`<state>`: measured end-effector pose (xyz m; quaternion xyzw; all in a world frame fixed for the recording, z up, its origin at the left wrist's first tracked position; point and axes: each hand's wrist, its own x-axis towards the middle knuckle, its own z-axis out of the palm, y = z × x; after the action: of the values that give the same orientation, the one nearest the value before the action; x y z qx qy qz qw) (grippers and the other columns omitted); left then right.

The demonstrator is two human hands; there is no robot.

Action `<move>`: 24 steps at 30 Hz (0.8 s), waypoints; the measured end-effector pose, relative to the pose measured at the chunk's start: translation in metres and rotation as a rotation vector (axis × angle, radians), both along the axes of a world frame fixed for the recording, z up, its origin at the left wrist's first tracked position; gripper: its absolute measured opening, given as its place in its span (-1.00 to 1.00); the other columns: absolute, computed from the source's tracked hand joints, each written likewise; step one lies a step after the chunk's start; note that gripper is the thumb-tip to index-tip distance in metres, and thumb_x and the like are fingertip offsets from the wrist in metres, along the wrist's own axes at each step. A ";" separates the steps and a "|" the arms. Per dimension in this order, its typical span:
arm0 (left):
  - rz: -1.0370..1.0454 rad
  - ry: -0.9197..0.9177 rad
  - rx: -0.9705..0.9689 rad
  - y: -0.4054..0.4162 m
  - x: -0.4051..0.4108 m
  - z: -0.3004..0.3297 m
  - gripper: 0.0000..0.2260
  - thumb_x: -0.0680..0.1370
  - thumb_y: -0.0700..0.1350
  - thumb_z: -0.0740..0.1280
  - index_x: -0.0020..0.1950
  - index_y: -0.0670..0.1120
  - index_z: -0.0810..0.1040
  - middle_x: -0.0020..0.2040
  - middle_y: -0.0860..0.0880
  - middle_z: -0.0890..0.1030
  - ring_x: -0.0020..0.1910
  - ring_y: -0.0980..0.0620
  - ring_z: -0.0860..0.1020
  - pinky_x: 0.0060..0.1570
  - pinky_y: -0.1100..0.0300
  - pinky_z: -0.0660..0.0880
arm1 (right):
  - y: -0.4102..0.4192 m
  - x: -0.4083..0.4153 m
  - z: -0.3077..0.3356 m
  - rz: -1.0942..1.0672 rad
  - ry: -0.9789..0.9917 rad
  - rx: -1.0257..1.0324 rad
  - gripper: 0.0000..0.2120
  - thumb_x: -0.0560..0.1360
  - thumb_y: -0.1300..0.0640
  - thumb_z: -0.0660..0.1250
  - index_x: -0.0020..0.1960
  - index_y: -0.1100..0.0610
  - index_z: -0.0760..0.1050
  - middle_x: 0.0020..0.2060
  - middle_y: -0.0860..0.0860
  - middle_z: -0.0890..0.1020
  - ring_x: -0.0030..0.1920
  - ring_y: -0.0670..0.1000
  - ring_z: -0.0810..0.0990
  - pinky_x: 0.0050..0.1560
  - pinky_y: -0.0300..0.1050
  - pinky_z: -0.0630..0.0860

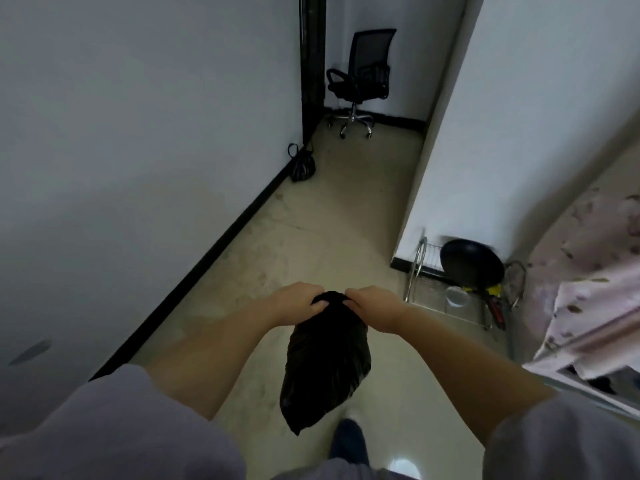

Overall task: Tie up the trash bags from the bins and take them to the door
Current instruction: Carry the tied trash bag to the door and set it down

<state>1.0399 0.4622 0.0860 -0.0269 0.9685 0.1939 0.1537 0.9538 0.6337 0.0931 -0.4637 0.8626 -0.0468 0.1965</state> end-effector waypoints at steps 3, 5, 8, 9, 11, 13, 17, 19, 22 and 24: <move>0.044 -0.004 0.010 -0.029 -0.067 0.003 -0.78 0.62 0.01 0.13 -0.16 -0.08 0.34 -0.26 0.01 0.41 -0.23 -0.02 0.42 -0.22 0.13 0.33 | -0.033 -0.074 0.000 0.027 -0.016 0.024 -0.69 0.65 0.00 0.00 0.03 0.20 0.39 -0.06 0.23 0.57 -0.03 0.22 0.53 -0.16 -0.04 0.31; 0.076 0.009 0.028 -0.051 -0.110 0.011 -0.78 0.62 0.00 0.14 -0.16 -0.09 0.35 -0.24 -0.01 0.43 -0.22 -0.01 0.42 -0.22 0.13 0.33 | -0.060 -0.124 0.008 0.061 -0.031 0.032 -0.73 0.65 0.01 0.00 -0.03 0.16 0.36 -0.09 0.24 0.56 -0.07 0.21 0.52 -0.17 -0.05 0.29; 0.136 0.031 0.081 -0.086 -0.157 0.011 -0.78 0.63 -0.02 0.13 -0.16 -0.10 0.36 -0.28 0.03 0.41 -0.22 0.01 0.42 -0.23 0.17 0.28 | -0.102 -0.184 0.015 0.131 -0.039 0.043 -0.75 0.65 0.02 0.00 -0.03 0.14 0.34 -0.10 0.24 0.55 -0.12 0.16 0.49 -0.17 -0.06 0.29; 0.156 0.028 0.088 -0.099 -0.171 0.009 -0.79 0.63 -0.03 0.13 -0.15 -0.10 0.36 -0.28 0.03 0.41 -0.21 0.02 0.42 -0.23 0.18 0.27 | -0.117 -0.201 0.015 0.147 -0.043 0.049 -0.73 0.65 0.02 0.00 0.03 0.17 0.39 -0.06 0.24 0.56 -0.09 0.18 0.51 -0.16 -0.04 0.31; 0.179 0.013 0.082 -0.126 -0.202 0.003 -0.79 0.63 -0.03 0.13 -0.14 -0.10 0.36 -0.22 -0.02 0.44 -0.20 0.01 0.42 -0.22 0.18 0.27 | -0.148 -0.235 0.011 0.179 -0.054 0.056 -0.69 0.65 0.03 0.01 0.14 0.22 0.41 -0.01 0.25 0.57 -0.03 0.21 0.54 -0.14 -0.02 0.34; 0.189 0.000 0.059 -0.155 -0.238 0.000 -0.80 0.64 -0.03 0.13 -0.13 -0.11 0.35 -0.18 -0.06 0.45 -0.19 -0.01 0.42 -0.21 0.17 0.28 | -0.178 -0.270 0.006 0.199 -0.053 0.060 -0.68 0.65 0.04 0.01 0.12 0.23 0.42 -0.02 0.25 0.57 -0.03 0.22 0.53 -0.17 -0.06 0.30; 0.196 0.003 0.040 -0.221 -0.317 -0.010 -0.77 0.63 -0.02 0.12 -0.09 -0.15 0.40 -0.11 -0.18 0.53 -0.14 -0.11 0.48 -0.19 0.14 0.31 | -0.244 -0.350 -0.005 0.189 -0.057 0.044 -0.68 0.65 0.03 0.01 0.12 0.22 0.42 -0.03 0.24 0.58 -0.03 0.22 0.54 -0.16 -0.05 0.32; 0.189 -0.008 0.060 -0.253 -0.356 -0.011 -0.74 0.63 -0.03 0.13 -0.03 -0.20 0.45 -0.05 -0.20 0.57 -0.16 -0.07 0.46 -0.19 0.17 0.29 | -0.274 -0.387 -0.007 0.164 -0.070 0.042 -0.69 0.65 0.03 0.01 0.12 0.21 0.41 -0.02 0.23 0.58 -0.02 0.21 0.54 -0.15 -0.05 0.32; 0.166 -0.016 0.058 -0.301 -0.416 0.000 -0.72 0.64 -0.02 0.12 0.00 -0.22 0.47 -0.04 -0.20 0.56 -0.18 0.01 0.41 -0.21 0.18 0.26 | -0.320 -0.443 0.003 0.118 -0.075 0.053 -0.70 0.65 0.03 0.01 0.11 0.21 0.41 -0.01 0.25 0.58 -0.07 0.19 0.52 -0.17 -0.07 0.30; 0.159 0.010 0.074 -0.334 -0.454 0.006 -0.73 0.63 -0.03 0.13 -0.05 -0.21 0.45 -0.06 -0.20 0.56 -0.18 0.00 0.42 -0.21 0.17 0.28 | -0.349 -0.479 0.010 0.101 -0.076 0.019 -0.70 0.65 0.04 0.01 0.10 0.23 0.41 -0.02 0.26 0.58 -0.08 0.20 0.52 -0.16 -0.03 0.33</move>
<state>0.5859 0.1286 0.0922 -0.0969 0.9563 0.2413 0.1339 0.4749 0.2847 0.1026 -0.5027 0.8304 -0.0461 0.2357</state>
